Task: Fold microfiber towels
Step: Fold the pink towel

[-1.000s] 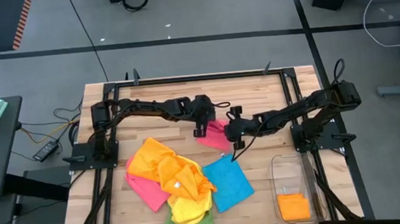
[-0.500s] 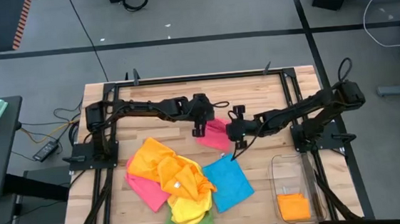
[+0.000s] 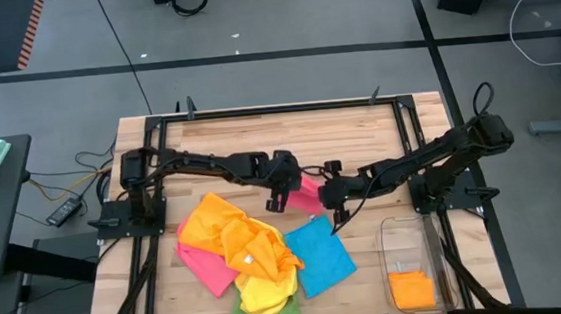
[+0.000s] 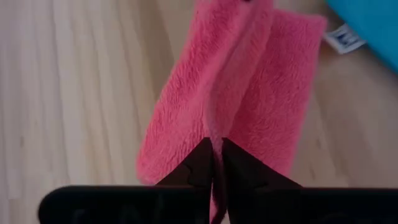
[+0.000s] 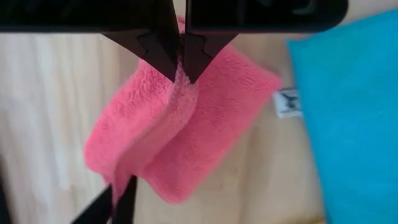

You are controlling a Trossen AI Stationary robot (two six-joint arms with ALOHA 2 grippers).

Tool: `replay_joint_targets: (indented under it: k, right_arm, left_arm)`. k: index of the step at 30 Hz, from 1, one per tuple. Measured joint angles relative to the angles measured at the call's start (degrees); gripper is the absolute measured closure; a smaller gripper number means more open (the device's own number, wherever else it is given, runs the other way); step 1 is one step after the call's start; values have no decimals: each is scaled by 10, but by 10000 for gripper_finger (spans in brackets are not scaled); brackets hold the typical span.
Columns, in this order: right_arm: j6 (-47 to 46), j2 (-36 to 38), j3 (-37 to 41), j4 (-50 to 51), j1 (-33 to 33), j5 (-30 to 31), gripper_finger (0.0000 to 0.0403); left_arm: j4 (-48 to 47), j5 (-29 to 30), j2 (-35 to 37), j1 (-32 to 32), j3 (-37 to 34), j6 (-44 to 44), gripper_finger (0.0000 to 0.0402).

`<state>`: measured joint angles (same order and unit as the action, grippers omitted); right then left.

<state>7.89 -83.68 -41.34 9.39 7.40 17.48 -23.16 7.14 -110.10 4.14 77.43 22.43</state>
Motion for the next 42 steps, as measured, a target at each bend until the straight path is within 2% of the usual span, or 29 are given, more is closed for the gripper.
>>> replay_joint_targets:
  k: [4,9,15,25,38,42]
  right_arm:
    - [-20,0,0,-4,3,-28,388]
    - [-46,-1,0,-4,3,-32,388]
    - [-53,-1,0,-34,3,-71,388]
    - [-53,-82,1,-107,14,-87,388]
    - [-52,-83,1,-78,14,-105,388]
    - [-54,-83,1,-78,14,-114,375]
  left_arm:
    - [1,1,-2,-3,0,-11,373]
    - [3,1,-14,-5,-1,-27,384]
    - [-4,0,-17,-10,-1,-32,378]
    - [-33,0,-17,-15,-1,-46,385]
    - [-46,1,-28,-25,-1,-56,369]
    - [-44,1,-35,-24,0,-54,372]
